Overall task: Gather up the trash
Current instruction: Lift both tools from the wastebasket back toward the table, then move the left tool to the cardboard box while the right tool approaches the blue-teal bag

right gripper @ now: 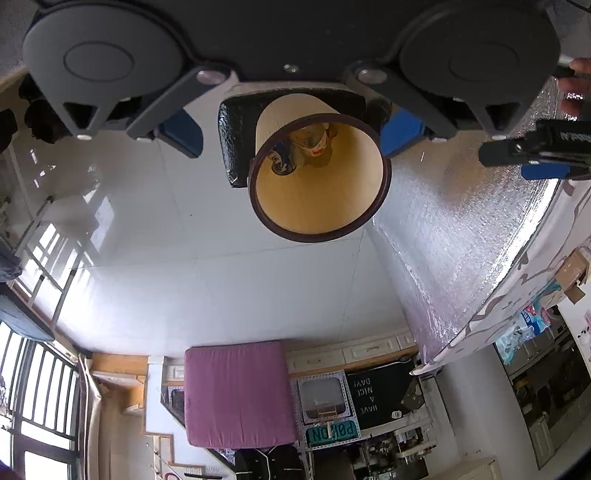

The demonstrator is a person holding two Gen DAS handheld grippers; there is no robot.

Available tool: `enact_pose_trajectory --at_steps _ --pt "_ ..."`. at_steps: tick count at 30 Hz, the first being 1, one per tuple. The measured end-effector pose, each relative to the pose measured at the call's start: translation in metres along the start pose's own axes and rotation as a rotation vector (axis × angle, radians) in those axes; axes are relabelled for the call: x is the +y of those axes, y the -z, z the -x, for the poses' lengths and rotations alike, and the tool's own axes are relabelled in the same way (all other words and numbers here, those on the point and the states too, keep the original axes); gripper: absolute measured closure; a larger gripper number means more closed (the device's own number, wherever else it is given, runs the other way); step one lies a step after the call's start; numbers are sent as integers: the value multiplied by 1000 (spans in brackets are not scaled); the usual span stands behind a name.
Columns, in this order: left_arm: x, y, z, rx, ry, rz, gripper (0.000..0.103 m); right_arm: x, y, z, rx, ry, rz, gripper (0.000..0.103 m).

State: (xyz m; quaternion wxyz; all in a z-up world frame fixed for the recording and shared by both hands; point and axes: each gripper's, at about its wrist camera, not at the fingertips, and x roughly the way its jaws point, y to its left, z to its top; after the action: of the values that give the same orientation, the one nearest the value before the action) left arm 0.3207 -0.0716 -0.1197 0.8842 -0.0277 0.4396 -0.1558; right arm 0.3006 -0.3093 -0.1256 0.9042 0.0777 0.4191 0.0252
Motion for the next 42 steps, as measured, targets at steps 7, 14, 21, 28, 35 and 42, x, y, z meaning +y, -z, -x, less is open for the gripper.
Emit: enact_pose_trajectory --at_steps 7,14,21,28,35,42 --pt "8 2 29 -49 25 20 0 14 3 16 -31 2 8 0" --pt "35 5 65 -108 28 69 0 44 -4 25 -73 -29 29 0" --pt "81 3 107 -192 -20 108 0 89 -11 27 -101 -80 89 0" --pt "142 4 135 -254 -96 162 0 147 -22 18 -120 -141 162 0" --pt "212 -1 136 -315 -173 263 0 205 -47 -9 -141 -218 226 0" --pt "259 -39 114 -371 -196 396 0 265 -101 -53 -159 -303 292 0"
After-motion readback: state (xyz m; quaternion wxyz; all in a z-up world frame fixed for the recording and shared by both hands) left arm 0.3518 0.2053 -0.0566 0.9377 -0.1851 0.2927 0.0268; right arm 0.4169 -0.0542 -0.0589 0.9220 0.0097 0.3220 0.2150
